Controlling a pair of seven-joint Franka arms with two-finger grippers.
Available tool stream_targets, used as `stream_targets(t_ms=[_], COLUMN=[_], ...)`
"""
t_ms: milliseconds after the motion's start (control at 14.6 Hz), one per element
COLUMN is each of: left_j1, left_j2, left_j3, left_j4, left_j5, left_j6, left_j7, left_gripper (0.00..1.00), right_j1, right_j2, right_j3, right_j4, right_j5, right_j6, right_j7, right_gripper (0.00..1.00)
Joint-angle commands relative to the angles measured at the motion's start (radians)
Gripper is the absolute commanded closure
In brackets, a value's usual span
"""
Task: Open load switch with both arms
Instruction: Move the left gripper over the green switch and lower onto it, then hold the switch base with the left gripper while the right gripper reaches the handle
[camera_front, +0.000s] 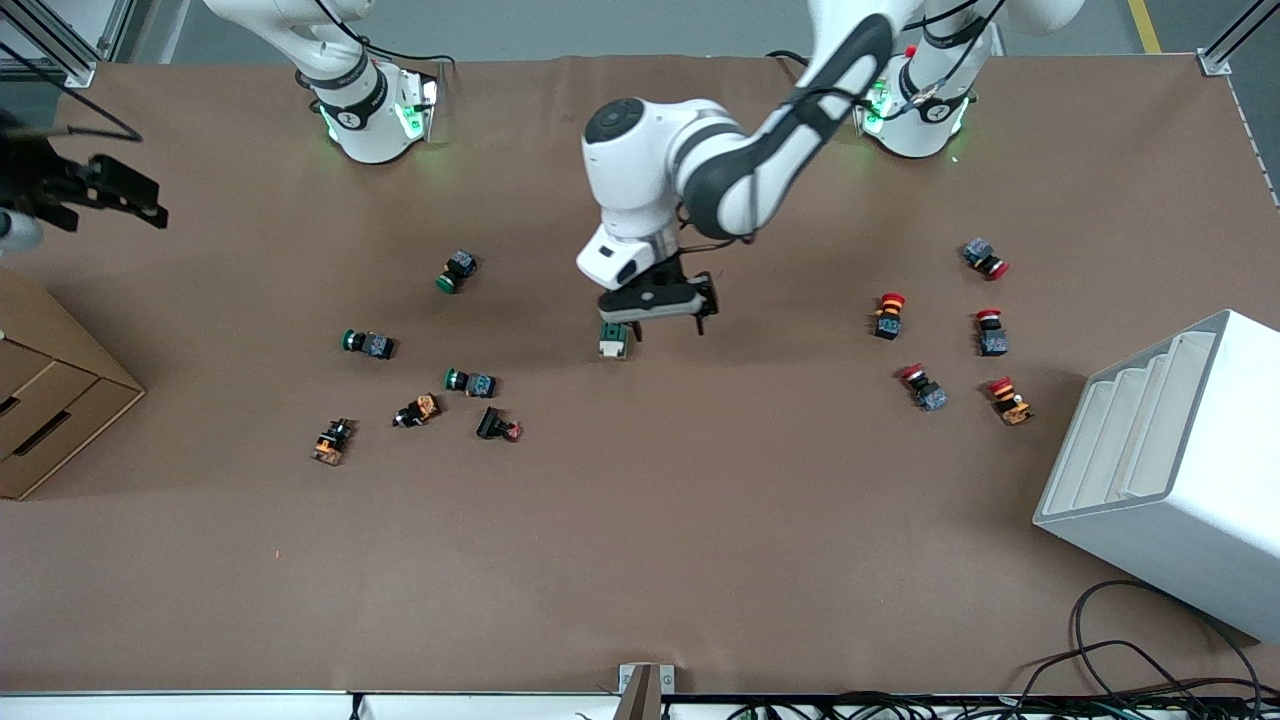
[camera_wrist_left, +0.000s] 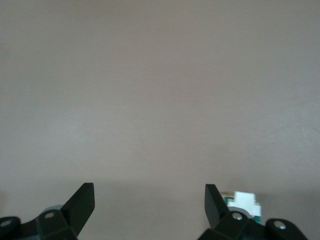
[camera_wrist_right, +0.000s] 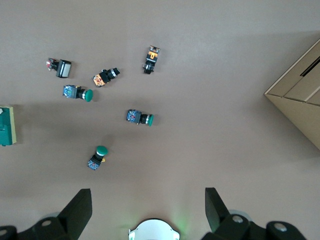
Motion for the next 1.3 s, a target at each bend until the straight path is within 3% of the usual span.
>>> stream_targets(t_ms=[0,341,546,956,1229], left_j1=[-0.083,-0.18,-0.194,-0.24,-0.283], left_j2=[0.056,0.122,0.126,0.127,0.138], left_j3=[0.004,0.004,0.003,0.003,0.004], left_j4=[0.012,-0.002,-0.089,-0.261,-0.281], left_j5=[0.121,0.302,0.472,0.868,0.933], left_j6=[0.012,0.04,0.086,0.094,0.083], left_j7=[-0.174,-0.398,-0.593,-1.055,-1.158], left_gripper=[0.05,0.05,0.05,0.05,0.05], right_j1=[-0.022,-0.019,-0.006,0.066,0.174], right_j2=[0.083,0.194,0.196,0.214,0.232], right_j3=[0.01,0.008,0.011,0.014,0.016], right_j4=[0.039,0.04,0.029,-0.036,-0.049], right_j5=[-0.002,-0.039,-0.03,0.071,0.096], right_j6=[-0.002,0.081,0.081,0.146,0.183], right_j7=[-0.009,-0.008,0.026,0.317,0.532], right_gripper=[0.0,0.0,0.0,0.0,0.0])
